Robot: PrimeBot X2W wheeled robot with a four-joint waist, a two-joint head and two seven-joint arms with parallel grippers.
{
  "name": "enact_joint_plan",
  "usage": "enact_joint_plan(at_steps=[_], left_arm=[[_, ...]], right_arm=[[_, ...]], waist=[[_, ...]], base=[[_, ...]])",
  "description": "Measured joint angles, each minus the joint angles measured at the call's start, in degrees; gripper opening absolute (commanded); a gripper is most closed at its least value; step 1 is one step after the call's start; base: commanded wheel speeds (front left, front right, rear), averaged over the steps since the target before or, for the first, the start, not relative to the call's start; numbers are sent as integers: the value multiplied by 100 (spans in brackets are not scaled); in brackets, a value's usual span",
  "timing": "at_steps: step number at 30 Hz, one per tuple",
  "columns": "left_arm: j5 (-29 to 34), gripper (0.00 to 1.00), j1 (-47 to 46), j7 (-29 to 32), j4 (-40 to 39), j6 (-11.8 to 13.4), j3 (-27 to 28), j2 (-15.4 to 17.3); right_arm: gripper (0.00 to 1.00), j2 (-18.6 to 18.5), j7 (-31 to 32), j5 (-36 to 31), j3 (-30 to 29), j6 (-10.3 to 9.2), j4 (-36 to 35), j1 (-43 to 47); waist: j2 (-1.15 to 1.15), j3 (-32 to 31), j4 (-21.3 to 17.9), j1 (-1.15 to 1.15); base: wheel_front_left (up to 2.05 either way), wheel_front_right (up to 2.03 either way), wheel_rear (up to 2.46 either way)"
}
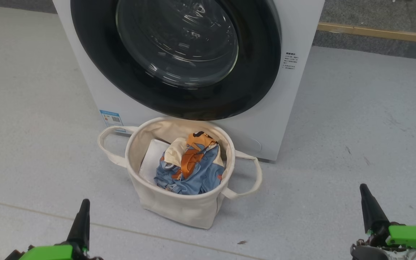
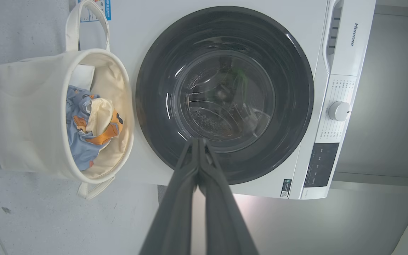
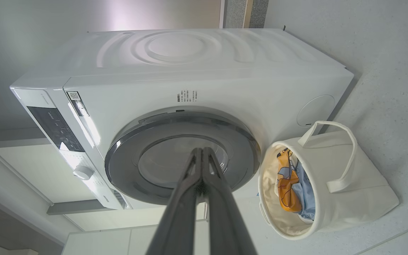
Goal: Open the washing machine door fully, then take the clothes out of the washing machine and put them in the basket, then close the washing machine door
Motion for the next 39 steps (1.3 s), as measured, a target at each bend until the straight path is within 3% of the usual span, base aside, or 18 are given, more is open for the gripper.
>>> enact_joint_plan(at_steps=[39], left_arm=[[0, 0, 0, 0, 0, 0, 0, 0]], right_arm=[[0, 0, 0, -1, 0, 0, 0, 0]], waist=[[0, 0, 0, 0]], base=[[0, 0, 0]])
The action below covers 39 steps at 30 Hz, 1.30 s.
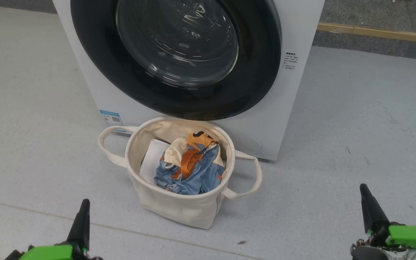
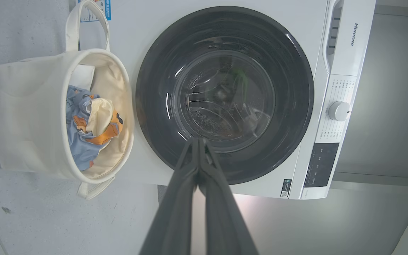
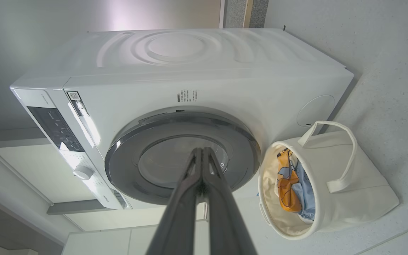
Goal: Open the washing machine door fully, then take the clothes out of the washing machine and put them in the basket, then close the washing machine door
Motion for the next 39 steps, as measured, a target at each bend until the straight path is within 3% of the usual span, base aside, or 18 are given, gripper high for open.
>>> enact_joint_plan(at_steps=[39], left_arm=[[0, 0, 0, 0, 0, 0, 0, 0]], right_arm=[[0, 0, 0, 0, 0, 0, 0, 0]], waist=[[0, 0, 0, 0]], base=[[0, 0, 0]])
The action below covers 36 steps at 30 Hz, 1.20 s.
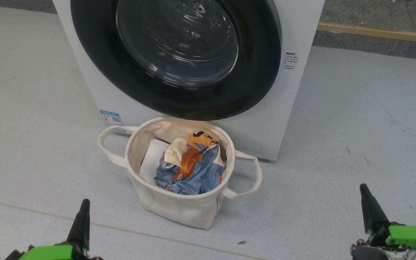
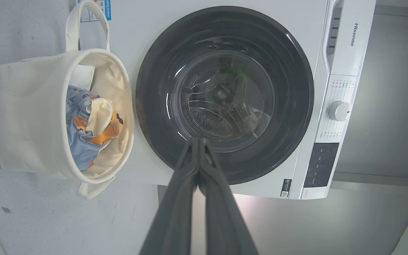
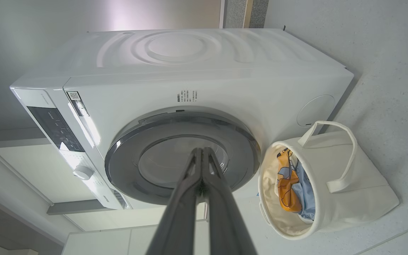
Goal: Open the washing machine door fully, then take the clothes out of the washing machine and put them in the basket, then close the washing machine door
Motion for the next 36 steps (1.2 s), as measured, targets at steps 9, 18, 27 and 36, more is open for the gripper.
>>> enact_joint_plan(at_steps=[9, 18, 27, 36], left_arm=[[0, 0, 0, 0, 0, 0, 0, 0], [0, 0, 0, 0, 0, 0, 0, 0], [0, 0, 0, 0, 0, 0, 0, 0], [0, 0, 0, 0, 0, 0, 0, 0]], right_arm=[[0, 0, 0, 0, 0, 0, 0, 0], [0, 0, 0, 0, 0, 0, 0, 0], [0, 0, 0, 0, 0, 0, 0, 0], [0, 0, 0, 1, 0, 0, 0, 0]], waist=[[0, 0, 0, 0], [0, 0, 0, 0], [0, 0, 0, 0], [0, 0, 0, 0]], base=[[0, 0, 0], [0, 0, 0], [0, 0, 0], [0, 0, 0]])
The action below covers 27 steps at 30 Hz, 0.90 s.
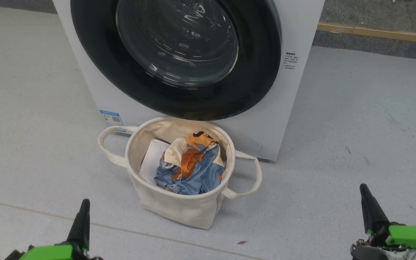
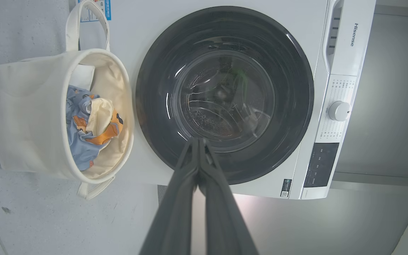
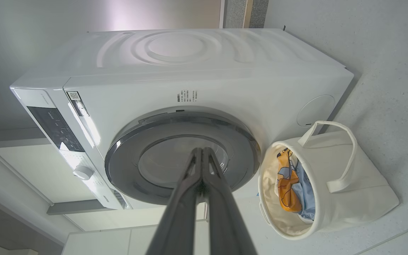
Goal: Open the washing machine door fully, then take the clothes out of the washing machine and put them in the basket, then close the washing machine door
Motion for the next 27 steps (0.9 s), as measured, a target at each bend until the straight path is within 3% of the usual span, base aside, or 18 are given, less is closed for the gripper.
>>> enact_joint_plan(at_steps=[27], left_arm=[[0, 0, 0, 0, 0, 0, 0, 0]], right_arm=[[0, 0, 0, 0, 0, 0, 0, 0]], waist=[[0, 0, 0, 0]], base=[[0, 0, 0]])
